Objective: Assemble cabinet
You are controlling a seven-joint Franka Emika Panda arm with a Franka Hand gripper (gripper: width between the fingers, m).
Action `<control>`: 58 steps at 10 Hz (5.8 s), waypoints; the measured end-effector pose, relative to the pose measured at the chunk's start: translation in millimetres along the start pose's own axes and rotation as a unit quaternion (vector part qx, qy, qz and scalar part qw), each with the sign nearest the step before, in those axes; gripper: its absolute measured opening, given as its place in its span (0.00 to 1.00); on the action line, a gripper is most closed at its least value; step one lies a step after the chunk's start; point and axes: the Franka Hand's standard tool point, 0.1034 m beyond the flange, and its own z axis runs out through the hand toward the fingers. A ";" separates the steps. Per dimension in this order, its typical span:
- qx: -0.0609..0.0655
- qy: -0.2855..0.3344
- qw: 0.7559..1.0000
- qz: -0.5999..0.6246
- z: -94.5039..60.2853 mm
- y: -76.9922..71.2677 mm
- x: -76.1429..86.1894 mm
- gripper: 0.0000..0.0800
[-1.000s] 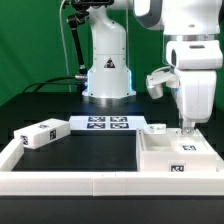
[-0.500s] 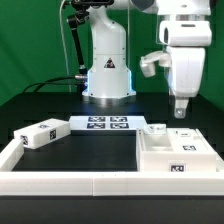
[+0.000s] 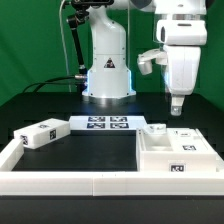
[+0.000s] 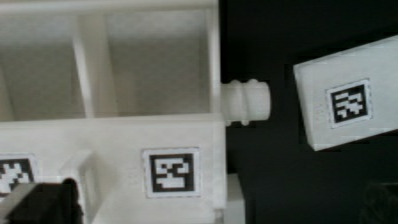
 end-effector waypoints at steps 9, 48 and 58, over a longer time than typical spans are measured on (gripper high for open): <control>-0.009 0.015 0.998 -0.067 27.6 -54.2 -3.3 1.00; 0.029 0.005 0.998 -0.054 38.4 -101.6 -51.3 0.09; 0.009 0.010 1.000 0.016 36.3 -84.9 -54.5 0.09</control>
Offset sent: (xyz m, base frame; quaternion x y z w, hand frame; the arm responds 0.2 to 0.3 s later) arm -0.0514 0.0167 -0.0091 -0.0195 0.0377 -0.0875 0.9953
